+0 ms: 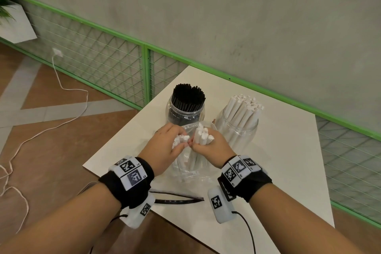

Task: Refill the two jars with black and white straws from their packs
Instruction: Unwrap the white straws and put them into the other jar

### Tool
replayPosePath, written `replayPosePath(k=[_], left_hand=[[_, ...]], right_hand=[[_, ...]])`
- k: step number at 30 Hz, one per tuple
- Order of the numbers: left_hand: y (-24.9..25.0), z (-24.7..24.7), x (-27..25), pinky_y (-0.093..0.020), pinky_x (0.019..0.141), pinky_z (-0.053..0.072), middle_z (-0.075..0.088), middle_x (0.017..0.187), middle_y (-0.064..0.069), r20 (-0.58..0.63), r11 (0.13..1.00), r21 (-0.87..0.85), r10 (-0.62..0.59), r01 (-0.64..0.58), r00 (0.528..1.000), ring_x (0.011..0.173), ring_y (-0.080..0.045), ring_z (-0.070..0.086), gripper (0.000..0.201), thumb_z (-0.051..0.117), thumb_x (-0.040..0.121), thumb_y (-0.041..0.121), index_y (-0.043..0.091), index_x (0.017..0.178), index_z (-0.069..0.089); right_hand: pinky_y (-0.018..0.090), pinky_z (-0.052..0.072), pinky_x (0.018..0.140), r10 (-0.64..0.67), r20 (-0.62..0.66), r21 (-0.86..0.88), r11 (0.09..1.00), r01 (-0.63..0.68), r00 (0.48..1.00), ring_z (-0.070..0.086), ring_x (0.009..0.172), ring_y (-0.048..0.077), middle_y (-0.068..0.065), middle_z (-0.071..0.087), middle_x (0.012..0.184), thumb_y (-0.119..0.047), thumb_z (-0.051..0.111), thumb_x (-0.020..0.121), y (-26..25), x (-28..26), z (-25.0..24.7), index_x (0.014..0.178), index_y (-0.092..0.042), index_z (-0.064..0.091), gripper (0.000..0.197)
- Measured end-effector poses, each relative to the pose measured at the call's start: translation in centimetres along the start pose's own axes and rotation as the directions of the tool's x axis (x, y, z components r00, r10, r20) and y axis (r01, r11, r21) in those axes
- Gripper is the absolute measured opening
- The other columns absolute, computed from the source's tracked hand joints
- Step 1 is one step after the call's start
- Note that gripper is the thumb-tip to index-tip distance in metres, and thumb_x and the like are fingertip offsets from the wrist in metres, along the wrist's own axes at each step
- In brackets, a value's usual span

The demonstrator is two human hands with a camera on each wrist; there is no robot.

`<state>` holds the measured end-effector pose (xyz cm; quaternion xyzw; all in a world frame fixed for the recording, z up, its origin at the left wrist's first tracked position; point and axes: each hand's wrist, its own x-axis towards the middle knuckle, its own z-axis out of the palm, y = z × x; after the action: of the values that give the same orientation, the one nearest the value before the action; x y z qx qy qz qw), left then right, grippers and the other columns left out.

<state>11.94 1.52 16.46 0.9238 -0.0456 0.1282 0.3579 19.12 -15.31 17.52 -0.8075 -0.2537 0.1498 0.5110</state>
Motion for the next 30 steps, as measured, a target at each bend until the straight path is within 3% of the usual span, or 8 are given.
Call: replayPosePath(k=[3, 5, 8, 12, 18, 25, 28, 30], left_hand=[[0.1, -0.1, 0.0, -0.01, 0.073, 0.03, 0.046, 0.098, 0.012, -0.02, 1.0, 0.003, -0.008, 0.008, 1.0, 0.087, -0.006, 0.045, 0.031, 0.048, 0.084, 0.041, 0.019, 0.104, 0.057], [0.2, -0.1, 0.0, -0.012, 0.071, 0.029, 0.046, 0.097, 0.011, -0.033, 1.0, 0.006, -0.023, 0.023, 0.999, 0.085, -0.007, 0.045, 0.022, 0.055, 0.087, 0.033, 0.019, 0.103, 0.056], [0.5, -0.2, 0.0, -0.02, 0.073, 0.032, 0.048, 0.097, 0.009, -0.045, 0.999, 0.015, -0.043, 0.043, 0.998, 0.086, -0.01, 0.046, 0.016, 0.06, 0.088, 0.024, 0.018, 0.103, 0.056], [0.9, 0.0, 0.2, -0.022, 0.075, 0.033, 0.046, 0.098, 0.01, -0.035, 0.998, 0.027, -0.051, 0.052, 0.998, 0.085, -0.011, 0.046, 0.017, 0.06, 0.088, 0.024, 0.019, 0.104, 0.055], [1.4, 0.3, 0.4, -0.021, 0.074, 0.031, 0.044, 0.096, 0.011, -0.019, 0.998, 0.05, -0.046, 0.047, 0.999, 0.082, -0.009, 0.044, 0.014, 0.059, 0.089, 0.025, 0.021, 0.102, 0.053], [1.3, 0.3, 0.7, -0.02, 0.073, 0.031, 0.045, 0.098, 0.011, -0.023, 0.997, 0.053, -0.052, 0.053, 0.998, 0.084, -0.01, 0.046, 0.016, 0.059, 0.089, 0.026, 0.021, 0.104, 0.053], [1.3, 0.4, 0.8, -0.02, 0.073, 0.03, 0.045, 0.098, 0.011, -0.017, 0.998, 0.058, -0.039, 0.04, 0.999, 0.084, -0.01, 0.046, 0.017, 0.058, 0.09, 0.026, 0.02, 0.105, 0.054], [1.3, 0.4, 1.0, -0.021, 0.075, 0.032, 0.045, 0.101, 0.011, -0.01, 0.997, 0.071, -0.035, 0.036, 0.999, 0.088, -0.01, 0.047, 0.02, 0.058, 0.09, 0.027, 0.019, 0.107, 0.054]], right_hand=[[0.036, 0.053, 0.079, -0.032, -0.11, 0.097, 0.994, 0.042, 0.993, 0.066, 0.085, 0.025, 0.01, 0.069, 0.085, -0.021, 0.068, 0.074, -0.4, -0.6, -0.8, 0.083, -0.007, 0.066, 0.017], [0.03, 0.053, 0.078, -0.043, -0.192, 0.164, 0.984, 0.076, 0.98, 0.066, 0.085, 0.024, 0.011, 0.07, 0.085, -0.025, 0.069, 0.071, -0.5, -1.1, -1.5, 0.083, -0.006, 0.065, 0.023], [0.022, 0.053, 0.075, -0.016, -0.269, 0.226, 0.971, 0.079, 0.963, 0.066, 0.08, 0.016, 0.011, 0.07, 0.083, -0.009, 0.075, 0.074, 0.5, -1.8, -2.0, 0.084, -0.007, 0.062, 0.016], [0.033, 0.055, 0.081, 0.133, -0.193, 0.182, 0.978, -0.098, 0.972, 0.068, 0.082, 0.018, 0.006, 0.072, 0.082, -0.006, 0.079, 0.07, 4.4, -2.5, -0.8, 0.073, -0.028, 0.066, 0.026], [0.028, 0.052, 0.075, 0.275, -0.063, 0.129, 0.956, -0.265, 0.959, 0.067, 0.08, 0.012, 0.001, 0.072, 0.08, -0.026, 0.077, 0.062, 7.5, -3.0, 1.0, 0.075, -0.018, 0.071, 0.016], [0.02, 0.052, 0.072, 0.088, -0.212, 0.245, 0.969, -0.034, 0.973, 0.069, 0.083, 0.011, 0.0, 0.073, 0.081, -0.005, 0.077, 0.077, 2.4, -2.1, -4.1, 0.077, -0.014, 0.073, 0.01], [0.017, 0.051, 0.07, -0.042, -0.324, 0.206, 0.972, 0.114, 0.945, 0.068, 0.079, 0.01, -0.004, 0.072, 0.074, -0.001, 0.075, 0.077, -1.2, -1.2, -8.1, 0.075, -0.009, 0.073, 0.009], [0.018, 0.051, 0.071, -0.098, -0.413, 0.178, 0.966, 0.186, 0.905, 0.068, 0.08, 0.011, -0.005, 0.072, 0.073, 0.0, 0.074, 0.078, -2.9, -0.3, -10.7, 0.07, -0.014, 0.072, 0.016]])
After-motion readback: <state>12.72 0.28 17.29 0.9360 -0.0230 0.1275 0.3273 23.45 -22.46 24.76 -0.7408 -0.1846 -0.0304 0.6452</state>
